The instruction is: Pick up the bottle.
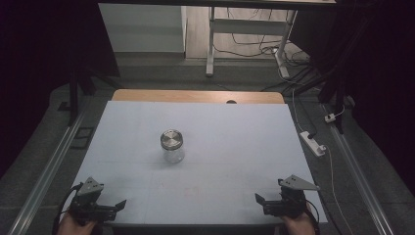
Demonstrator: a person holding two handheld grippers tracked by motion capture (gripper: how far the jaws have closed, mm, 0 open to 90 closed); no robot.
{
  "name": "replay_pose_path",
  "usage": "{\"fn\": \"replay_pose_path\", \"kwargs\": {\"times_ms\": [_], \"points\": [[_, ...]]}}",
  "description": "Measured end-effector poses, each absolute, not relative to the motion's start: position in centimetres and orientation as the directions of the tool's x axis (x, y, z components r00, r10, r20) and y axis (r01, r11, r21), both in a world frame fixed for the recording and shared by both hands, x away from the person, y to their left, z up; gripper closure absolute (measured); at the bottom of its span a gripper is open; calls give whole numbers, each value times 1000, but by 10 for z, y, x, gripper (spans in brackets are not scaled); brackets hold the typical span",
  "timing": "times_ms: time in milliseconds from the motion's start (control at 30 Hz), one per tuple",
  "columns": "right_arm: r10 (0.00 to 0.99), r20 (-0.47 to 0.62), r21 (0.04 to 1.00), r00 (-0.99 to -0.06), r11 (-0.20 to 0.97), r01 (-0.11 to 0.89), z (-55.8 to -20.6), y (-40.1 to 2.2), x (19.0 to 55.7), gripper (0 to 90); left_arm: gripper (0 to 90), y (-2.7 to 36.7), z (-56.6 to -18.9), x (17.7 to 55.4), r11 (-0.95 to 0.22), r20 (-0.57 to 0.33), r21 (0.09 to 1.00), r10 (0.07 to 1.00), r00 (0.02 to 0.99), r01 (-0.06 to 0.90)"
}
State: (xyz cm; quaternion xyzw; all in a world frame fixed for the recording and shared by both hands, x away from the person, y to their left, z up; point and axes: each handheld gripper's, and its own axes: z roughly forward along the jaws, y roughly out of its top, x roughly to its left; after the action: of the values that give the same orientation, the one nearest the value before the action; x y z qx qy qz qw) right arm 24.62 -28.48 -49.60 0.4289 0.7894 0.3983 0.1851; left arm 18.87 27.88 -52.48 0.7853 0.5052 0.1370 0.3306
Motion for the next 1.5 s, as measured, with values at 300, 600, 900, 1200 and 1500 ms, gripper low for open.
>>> {"fn": "replay_pose_path", "kwargs": {"times_ms": [300, 600, 900, 1200, 1500], "points": [[821, 32, 781, -570, 335, 526, -496, -282, 246, 0, 0, 281, -525, 190, -251, -146, 648, 886, 441, 719], [823, 31, 781, -567, 334, 527, -497, -282, 246, 0, 0, 275, -522, 192, -264, -138, 658, 878, 458, 705], [818, 25, 777, -575, 346, 525, -497, -281, 246, 0, 0, 273, -520, 195, -261, -148, 684, 865, 479, 681], [804, 18, 772, -594, 366, 520, -497, -279, 246, 0, 0, 266, -518, 202, -289, -135, 700, 844, 519, 653], [800, 19, 771, -600, 370, 518, -497, -279, 246, 0, 0, 257, -517, 214, -316, -133, 724, 809, 573, 613]]}}
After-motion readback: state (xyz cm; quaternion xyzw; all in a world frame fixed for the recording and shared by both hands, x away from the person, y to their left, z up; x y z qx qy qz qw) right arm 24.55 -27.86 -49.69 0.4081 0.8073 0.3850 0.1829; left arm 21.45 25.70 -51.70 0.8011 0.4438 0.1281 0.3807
